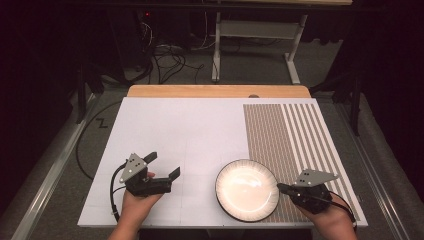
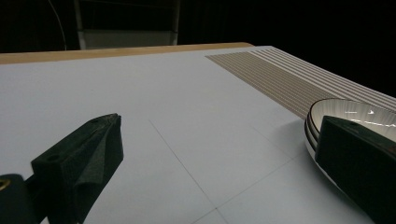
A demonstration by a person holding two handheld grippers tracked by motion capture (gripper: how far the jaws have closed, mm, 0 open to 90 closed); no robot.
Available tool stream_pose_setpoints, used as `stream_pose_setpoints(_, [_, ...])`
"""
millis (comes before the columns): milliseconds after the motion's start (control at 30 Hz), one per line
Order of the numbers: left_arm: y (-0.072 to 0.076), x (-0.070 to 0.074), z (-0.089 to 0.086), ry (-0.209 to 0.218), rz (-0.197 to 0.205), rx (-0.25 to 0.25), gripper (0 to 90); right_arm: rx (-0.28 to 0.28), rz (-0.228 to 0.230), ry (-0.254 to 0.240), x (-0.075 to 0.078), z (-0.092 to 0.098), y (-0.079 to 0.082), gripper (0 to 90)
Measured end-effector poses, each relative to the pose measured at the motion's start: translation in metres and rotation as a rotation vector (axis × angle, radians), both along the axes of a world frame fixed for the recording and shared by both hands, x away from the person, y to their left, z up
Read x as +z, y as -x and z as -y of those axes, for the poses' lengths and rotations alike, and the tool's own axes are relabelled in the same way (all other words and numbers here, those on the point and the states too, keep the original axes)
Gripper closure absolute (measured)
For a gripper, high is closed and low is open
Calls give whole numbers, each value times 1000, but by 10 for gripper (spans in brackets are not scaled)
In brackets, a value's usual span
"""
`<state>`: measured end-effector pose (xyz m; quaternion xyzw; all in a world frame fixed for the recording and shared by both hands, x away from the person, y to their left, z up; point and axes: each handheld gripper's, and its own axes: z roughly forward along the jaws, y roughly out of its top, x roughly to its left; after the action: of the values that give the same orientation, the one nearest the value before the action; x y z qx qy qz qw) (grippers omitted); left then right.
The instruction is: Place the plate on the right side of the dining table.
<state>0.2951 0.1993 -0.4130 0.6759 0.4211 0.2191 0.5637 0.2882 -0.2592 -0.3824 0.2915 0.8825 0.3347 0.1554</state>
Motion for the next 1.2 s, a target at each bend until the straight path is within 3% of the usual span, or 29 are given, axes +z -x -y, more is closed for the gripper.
stream_pose_setpoints(1200, [0,0,0,7,9,3,18,30,-30,-24,-6,-10,-1,900])
